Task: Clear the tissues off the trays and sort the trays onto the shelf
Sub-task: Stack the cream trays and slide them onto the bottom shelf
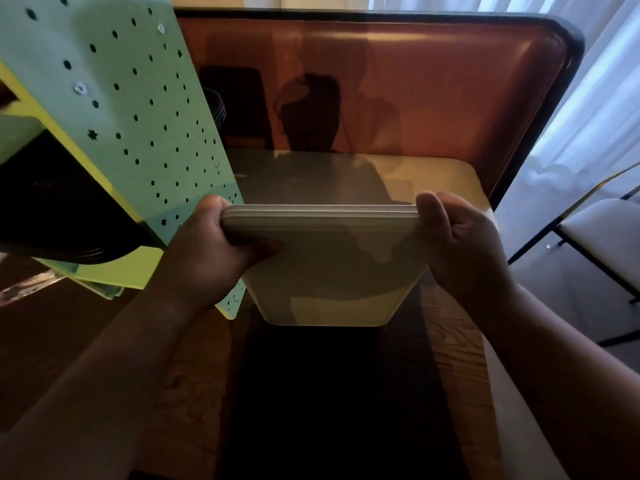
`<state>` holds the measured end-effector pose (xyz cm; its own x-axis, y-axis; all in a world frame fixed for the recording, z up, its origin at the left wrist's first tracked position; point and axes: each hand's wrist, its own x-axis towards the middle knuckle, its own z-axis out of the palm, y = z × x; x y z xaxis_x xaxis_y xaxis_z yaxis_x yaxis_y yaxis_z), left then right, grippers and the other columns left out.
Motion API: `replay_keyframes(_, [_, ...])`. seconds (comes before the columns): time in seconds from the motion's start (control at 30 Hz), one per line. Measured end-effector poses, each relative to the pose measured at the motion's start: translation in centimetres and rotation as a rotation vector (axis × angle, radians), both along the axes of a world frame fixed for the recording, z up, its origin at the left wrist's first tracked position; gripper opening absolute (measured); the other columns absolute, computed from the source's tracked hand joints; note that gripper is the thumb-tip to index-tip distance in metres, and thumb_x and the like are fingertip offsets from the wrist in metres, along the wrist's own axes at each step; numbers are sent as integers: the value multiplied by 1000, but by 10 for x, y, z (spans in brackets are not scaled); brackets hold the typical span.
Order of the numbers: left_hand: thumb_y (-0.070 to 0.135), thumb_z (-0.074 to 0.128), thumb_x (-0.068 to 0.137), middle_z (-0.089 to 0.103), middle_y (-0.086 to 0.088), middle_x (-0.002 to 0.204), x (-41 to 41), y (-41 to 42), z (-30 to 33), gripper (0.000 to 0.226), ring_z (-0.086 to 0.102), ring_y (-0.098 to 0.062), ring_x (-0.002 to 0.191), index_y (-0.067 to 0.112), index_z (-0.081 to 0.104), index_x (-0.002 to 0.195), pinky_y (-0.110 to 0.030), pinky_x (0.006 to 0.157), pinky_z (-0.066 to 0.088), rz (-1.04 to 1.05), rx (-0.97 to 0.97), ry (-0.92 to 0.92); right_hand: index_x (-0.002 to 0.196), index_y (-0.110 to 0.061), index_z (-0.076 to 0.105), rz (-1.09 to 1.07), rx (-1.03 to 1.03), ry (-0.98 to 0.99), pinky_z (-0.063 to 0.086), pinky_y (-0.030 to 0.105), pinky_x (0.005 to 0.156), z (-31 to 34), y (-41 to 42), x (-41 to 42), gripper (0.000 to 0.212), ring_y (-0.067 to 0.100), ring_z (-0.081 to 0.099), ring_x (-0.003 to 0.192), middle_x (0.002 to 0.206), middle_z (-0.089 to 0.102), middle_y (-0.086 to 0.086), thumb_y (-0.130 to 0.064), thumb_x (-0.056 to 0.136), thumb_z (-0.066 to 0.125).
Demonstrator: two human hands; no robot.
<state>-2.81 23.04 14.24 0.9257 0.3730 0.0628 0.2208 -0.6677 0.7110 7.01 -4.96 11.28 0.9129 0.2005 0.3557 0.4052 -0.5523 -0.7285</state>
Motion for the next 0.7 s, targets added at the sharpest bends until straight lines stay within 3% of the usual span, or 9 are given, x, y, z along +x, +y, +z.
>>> replay_keyframes(0.07, [38, 83, 66, 59, 11, 91, -2, -1, -2, 57, 59, -3, 81, 20, 49, 107, -22, 61, 45, 1, -69, -43, 79, -18, 57, 63, 15, 37, 40, 29, 52, 2, -3, -2, 52, 11, 52, 63, 71, 56, -5, -66, 93, 44])
replay_keyframes(0.13, [36, 84, 67, 60, 11, 92, -4, -2, -5, 59, 59, 0, 83, 17, 48, 109, -17, 61, 46, -2, -101, -76, 90, -20, 60, 133, -61, 71, 46, 28, 54, 6, -8, -4, 45, 7, 57, 66, 77, 61, -8, -64, 84, 63])
replay_keyframes(0.23, [45, 81, 62, 62, 8, 91, -15, -5, -3, 63, 60, 1, 80, 14, 50, 107, -17, 60, 49, -27, -89, -97, 95, -20, 63, 211, -151, 12, 45, 20, 57, 14, -14, -9, 44, 1, 59, 68, 80, 62, -14, -47, 68, 85])
replay_keyframes(0.3, [48, 81, 63, 63, 3, 88, -25, -6, 7, 59, 61, -5, 76, 15, 52, 103, -24, 59, 51, -42, -28, -122, 90, -19, 64, 246, -144, -23, 45, 23, 56, 24, -15, -16, 42, 4, 58, 66, 77, 62, -12, -46, 65, 84])
replay_keyframes(0.4, [29, 86, 71, 59, 6, 88, -35, -6, 39, 40, 57, -10, 76, 26, 54, 95, -29, 58, 44, -47, 59, -20, 84, -28, 63, 299, -104, 56, 50, 21, 55, 51, -6, -31, 32, 5, 64, 71, 76, 67, -11, -41, 66, 85])
replay_keyframes(0.47, [25, 85, 72, 54, 12, 88, -40, -7, 62, 36, 53, -6, 77, 30, 54, 90, -30, 61, 42, -124, 287, 42, 82, -31, 63, 331, -67, 85, 49, 13, 56, 68, 6, -41, 31, -4, 65, 73, 81, 70, -19, -34, 67, 90])
replay_keyframes(0.53, [26, 85, 72, 53, 15, 85, -50, -7, 81, 34, 50, -1, 74, 33, 55, 87, -25, 59, 38, -226, 449, 38, 81, -32, 63, 356, -60, 2, 48, 12, 55, 79, 24, -50, 33, -3, 64, 67, 75, 69, -13, -35, 66, 92])
replay_keyframes(0.7, [35, 88, 65, 57, 10, 80, -87, 10, 108, 33, 54, -6, 70, 31, 58, 78, -31, 58, 43, -255, 407, 110, 82, -29, 64, 490, -78, -16, 49, 14, 55, 114, 60, -73, 34, 1, 64, 64, 72, 69, -14, -40, 60, 88])
